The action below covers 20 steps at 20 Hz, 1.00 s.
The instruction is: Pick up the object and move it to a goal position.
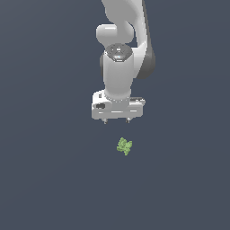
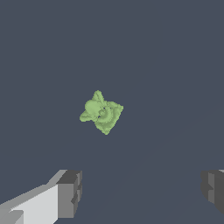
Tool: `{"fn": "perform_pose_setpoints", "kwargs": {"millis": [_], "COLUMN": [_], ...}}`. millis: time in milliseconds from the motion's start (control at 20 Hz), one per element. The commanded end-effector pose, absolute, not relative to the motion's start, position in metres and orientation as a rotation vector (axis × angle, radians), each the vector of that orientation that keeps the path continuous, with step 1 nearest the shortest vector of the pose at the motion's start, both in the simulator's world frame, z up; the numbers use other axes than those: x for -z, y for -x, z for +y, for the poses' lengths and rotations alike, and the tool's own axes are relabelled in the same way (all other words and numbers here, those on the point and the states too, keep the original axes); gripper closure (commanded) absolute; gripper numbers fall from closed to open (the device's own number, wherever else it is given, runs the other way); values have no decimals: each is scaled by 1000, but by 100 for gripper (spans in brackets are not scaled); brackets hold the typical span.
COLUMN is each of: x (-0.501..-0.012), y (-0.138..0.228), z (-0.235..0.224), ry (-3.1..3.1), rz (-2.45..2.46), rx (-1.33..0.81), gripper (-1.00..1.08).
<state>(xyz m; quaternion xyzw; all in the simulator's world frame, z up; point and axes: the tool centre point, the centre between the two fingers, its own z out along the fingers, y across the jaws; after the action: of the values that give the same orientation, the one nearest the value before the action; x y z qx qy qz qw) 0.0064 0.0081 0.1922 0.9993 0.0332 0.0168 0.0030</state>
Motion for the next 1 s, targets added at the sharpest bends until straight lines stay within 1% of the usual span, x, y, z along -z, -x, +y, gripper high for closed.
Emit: {"fn": "perform_pose_setpoints", "kwargs": {"millis": [0,500,950], "x": [-192,-189,-183], "y": [-6,-3,-8], "z": [8,-2,1], "ry": [-3133,-3099,-3106], "rz": [104,105,49], "rx": [-53,-22,-23], "gripper": [-92,-92,-92]}}
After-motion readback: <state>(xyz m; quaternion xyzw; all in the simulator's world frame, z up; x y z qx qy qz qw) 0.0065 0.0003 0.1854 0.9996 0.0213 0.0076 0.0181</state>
